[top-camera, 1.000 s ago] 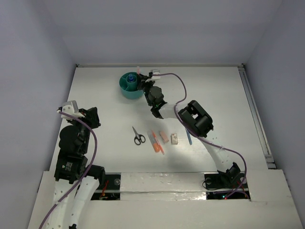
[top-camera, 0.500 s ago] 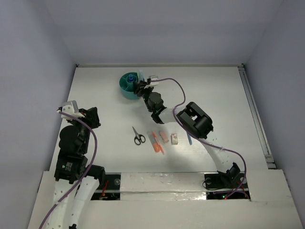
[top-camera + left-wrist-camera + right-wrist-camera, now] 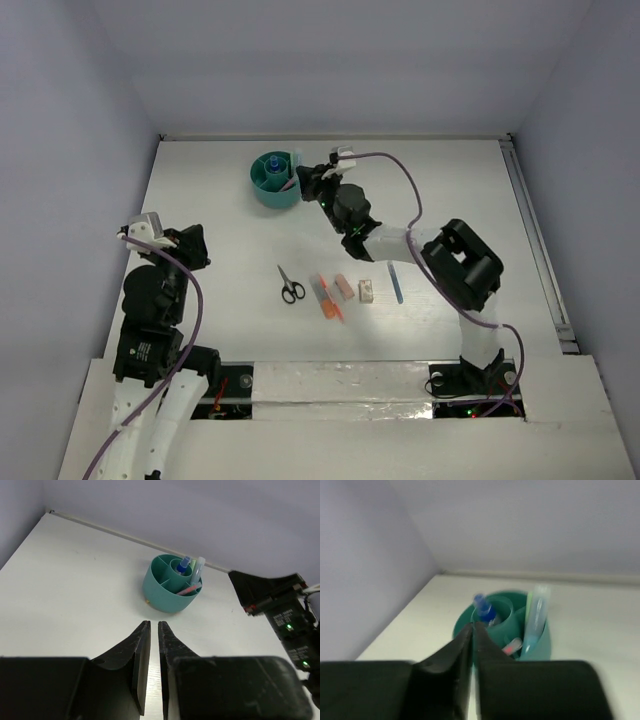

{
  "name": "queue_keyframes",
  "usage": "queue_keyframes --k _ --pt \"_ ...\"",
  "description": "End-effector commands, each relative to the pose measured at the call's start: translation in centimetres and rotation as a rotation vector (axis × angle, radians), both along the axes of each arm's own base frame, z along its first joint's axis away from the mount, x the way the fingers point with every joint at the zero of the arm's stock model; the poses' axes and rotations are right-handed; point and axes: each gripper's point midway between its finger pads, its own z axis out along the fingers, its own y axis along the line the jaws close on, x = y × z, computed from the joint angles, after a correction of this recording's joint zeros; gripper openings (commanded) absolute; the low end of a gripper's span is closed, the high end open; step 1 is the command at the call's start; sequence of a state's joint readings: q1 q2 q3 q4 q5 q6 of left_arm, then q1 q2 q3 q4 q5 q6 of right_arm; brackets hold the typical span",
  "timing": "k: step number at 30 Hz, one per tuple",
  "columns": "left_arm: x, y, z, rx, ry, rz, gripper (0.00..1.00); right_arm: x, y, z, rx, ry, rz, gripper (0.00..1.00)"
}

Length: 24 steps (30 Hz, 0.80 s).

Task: Sort the stationery into containers
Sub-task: Pick up the pen from the center of the board.

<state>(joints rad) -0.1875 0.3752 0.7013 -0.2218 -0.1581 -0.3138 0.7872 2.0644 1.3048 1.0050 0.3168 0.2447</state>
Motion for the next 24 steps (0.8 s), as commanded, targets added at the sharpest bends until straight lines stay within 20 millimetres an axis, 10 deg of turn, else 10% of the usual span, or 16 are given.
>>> queue_keyframes --k 1,2,6,16,20,24 --pt "-0.4 0.6 2.2 -0.004 -0.08 0.023 0.09 -2.8 -1.0 -2.0 0.005 0.172 0.07 0.04" --pt "-0.5 0.6 2.1 -0.005 -0.078 0.026 0.09 -3.6 -2.4 -5.9 -0.038 0.319 0.077 0.0" --pt "-0.8 0.3 2.5 -0.01 -0.096 0.011 0.09 -7.4 -6.7 -9.8 -0.199 0.56 0.082 0.0" --pt "-1.4 -0.4 3.0 -0.018 -0.121 -0.025 0.08 -15.8 -21.2 -14.6 -0.441 0.926 -0.172 0.02" --pt "-1.9 -0.5 3.2 -0.024 -0.136 -0.036 0.1 -16.5 -25.4 -16.9 -0.505 1.025 -0.26 0.61" --pt "-1.9 -0.7 3.1 -0.024 -0.135 -0.047 0.12 -16.9 -25.7 -18.2 -0.525 1.086 -0.207 0.65"
